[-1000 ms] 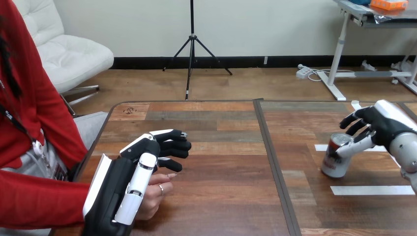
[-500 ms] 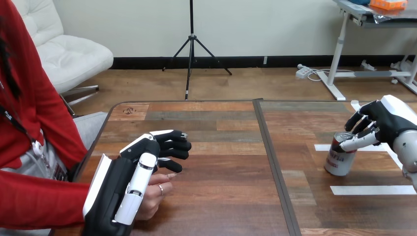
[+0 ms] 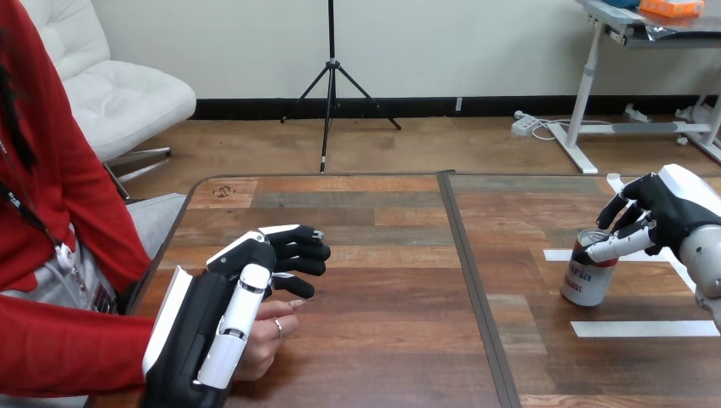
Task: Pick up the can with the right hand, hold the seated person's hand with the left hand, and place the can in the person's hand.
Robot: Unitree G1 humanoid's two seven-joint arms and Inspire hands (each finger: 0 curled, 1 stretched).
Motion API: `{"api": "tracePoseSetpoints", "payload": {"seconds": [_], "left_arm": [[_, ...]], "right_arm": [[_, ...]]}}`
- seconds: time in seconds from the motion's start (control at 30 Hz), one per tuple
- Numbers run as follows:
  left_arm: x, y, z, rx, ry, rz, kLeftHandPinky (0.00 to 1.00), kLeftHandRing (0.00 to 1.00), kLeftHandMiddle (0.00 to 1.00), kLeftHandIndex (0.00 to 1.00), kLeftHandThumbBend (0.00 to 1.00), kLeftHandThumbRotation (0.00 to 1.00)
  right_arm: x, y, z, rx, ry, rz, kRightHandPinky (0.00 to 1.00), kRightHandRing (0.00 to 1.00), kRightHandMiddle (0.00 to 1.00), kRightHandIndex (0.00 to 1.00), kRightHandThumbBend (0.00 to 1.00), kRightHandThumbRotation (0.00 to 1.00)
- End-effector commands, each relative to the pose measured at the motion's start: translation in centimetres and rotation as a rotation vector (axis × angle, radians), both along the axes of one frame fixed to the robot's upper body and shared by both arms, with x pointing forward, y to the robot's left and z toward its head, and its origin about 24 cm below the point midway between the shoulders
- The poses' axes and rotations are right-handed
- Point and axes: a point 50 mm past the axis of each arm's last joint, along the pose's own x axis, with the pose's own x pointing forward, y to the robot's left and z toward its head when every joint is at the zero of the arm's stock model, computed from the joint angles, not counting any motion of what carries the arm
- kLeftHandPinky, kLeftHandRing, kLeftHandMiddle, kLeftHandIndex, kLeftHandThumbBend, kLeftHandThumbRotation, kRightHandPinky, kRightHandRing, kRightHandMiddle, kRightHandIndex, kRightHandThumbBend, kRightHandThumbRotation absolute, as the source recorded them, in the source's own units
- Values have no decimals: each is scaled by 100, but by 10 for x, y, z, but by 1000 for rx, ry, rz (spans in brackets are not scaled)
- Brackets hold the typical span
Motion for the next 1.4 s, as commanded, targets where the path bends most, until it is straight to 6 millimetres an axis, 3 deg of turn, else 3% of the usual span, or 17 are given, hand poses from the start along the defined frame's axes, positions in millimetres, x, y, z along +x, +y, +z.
{"api": "tracePoseSetpoints", "payload": {"seconds": [0.0,0.17,0.67,0.97,1.37], "left_arm": [[9,1,13,-2,-86,5,56,65,66,66,21,100],[9,2,13,-1,-84,9,56,65,66,66,20,100],[9,3,15,-9,-84,19,56,65,66,65,20,100],[10,4,15,-11,-88,17,56,66,66,65,19,100],[10,5,14,5,-92,20,56,65,65,64,19,100]], "right_arm": [[17,9,30,-13,-110,33,36,41,46,47,80,0],[17,9,30,-22,-104,40,39,43,47,47,80,0],[18,10,29,-20,-75,49,35,40,46,46,82,0],[18,9,27,-51,-46,52,45,50,52,49,89,0],[18,10,27,-12,-34,40,48,53,56,53,99,7]]}}
